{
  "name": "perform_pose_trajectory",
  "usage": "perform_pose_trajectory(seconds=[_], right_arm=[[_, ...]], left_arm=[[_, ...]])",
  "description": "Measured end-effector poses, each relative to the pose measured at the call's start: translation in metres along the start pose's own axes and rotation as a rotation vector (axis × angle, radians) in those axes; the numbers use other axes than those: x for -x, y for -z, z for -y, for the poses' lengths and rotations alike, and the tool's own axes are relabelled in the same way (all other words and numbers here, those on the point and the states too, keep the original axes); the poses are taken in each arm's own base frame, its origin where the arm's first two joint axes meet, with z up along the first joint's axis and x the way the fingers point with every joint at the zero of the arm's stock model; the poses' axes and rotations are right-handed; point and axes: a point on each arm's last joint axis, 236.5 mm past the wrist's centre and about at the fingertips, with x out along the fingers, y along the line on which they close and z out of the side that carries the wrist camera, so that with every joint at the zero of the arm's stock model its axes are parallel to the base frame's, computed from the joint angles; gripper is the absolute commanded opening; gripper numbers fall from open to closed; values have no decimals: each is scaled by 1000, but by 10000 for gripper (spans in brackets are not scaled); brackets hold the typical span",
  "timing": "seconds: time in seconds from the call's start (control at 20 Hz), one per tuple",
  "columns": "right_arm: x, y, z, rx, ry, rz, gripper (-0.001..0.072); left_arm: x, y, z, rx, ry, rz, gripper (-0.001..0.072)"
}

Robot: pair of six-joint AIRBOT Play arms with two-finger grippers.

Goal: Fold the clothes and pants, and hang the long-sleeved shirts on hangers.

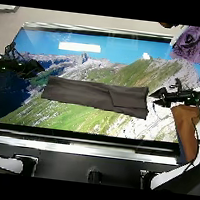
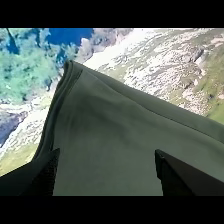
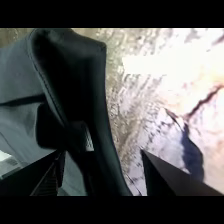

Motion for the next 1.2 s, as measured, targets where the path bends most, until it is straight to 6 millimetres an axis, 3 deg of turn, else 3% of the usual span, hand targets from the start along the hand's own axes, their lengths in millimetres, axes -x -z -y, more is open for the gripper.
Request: perform_pose_trajectory(seconds=[0.15,0.25,0.3,0.4,0.45,0.6,0.65,0.75,1.0,1.2], right_arm=[[-23,7,-13,2,-62,-51,544],[-37,16,-23,24,-74,-97,498],[-44,20,-27,37,-73,-114,414],[-57,28,-30,62,-54,-151,134],[-62,32,-31,74,-40,-165,33],[-63,35,-43,93,-26,-169,30],[-58,34,-46,94,-3,-162,30],[-41,31,-54,98,60,-133,30],[20,36,-83,94,213,-39,30],[61,51,-99,74,302,10,30]], left_arm=[[1,4,2,7,3,-15,688],[1,5,5,9,5,-21,687],[0,7,7,7,7,-25,688],[-2,9,11,3,10,-32,688],[-4,11,14,0,12,-36,687],[-10,17,27,-24,21,-53,661],[-12,20,32,-28,24,-59,596],[-23,27,47,-30,32,-74,9],[-73,62,108,-43,97,-138,18],[-125,119,178,-22,199,-226,17]])
